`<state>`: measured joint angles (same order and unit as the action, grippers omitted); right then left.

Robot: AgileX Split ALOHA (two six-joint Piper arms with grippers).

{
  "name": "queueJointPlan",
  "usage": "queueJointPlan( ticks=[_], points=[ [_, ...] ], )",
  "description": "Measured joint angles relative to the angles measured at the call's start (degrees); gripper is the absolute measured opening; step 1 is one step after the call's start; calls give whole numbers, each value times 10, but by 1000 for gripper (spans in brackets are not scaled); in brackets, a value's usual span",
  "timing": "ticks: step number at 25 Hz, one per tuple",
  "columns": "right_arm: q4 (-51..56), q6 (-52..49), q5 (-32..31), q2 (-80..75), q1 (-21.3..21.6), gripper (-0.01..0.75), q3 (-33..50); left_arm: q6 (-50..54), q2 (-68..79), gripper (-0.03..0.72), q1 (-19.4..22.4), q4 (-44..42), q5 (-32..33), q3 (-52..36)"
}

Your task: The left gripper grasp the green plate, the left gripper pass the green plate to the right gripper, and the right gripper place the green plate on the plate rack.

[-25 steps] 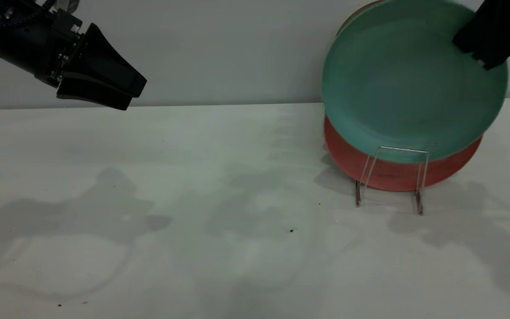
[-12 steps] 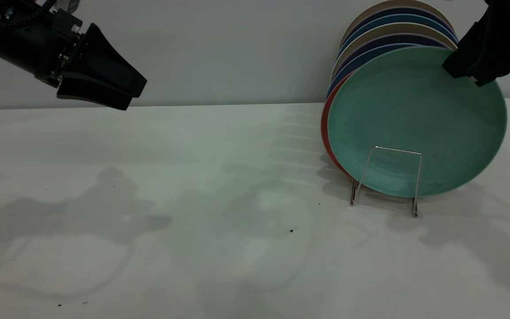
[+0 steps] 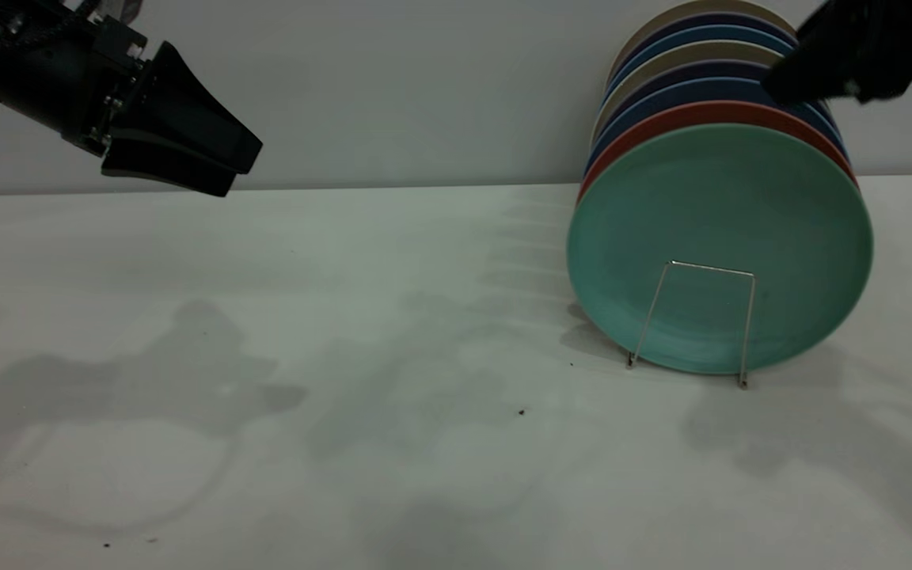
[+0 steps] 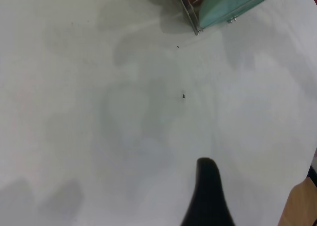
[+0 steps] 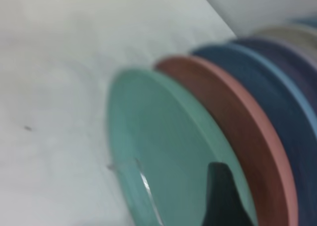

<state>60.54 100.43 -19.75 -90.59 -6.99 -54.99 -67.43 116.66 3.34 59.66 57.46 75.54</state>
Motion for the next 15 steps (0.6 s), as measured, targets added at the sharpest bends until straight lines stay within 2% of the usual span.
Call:
queueJointPlan(
  ticks=[3,5,9,12,15],
  points=[
    [-2,-23,-44,47,0,466,0,13,-14,589,5,-2,8,0],
    [-5,-86,-85,83,0,467,0,36,-40,589,17,-10,18,-1],
    [-57,-311,-186,182,4,467,0,153,-126,589,27,-82,32,-1],
    [-165,-483,-294,253,16,467,0,231,-211,589,27,-160,45,-1],
    [-315,-653,-412,304,20,467,0,307,-296,589,27,-226,72,-1]
  ],
)
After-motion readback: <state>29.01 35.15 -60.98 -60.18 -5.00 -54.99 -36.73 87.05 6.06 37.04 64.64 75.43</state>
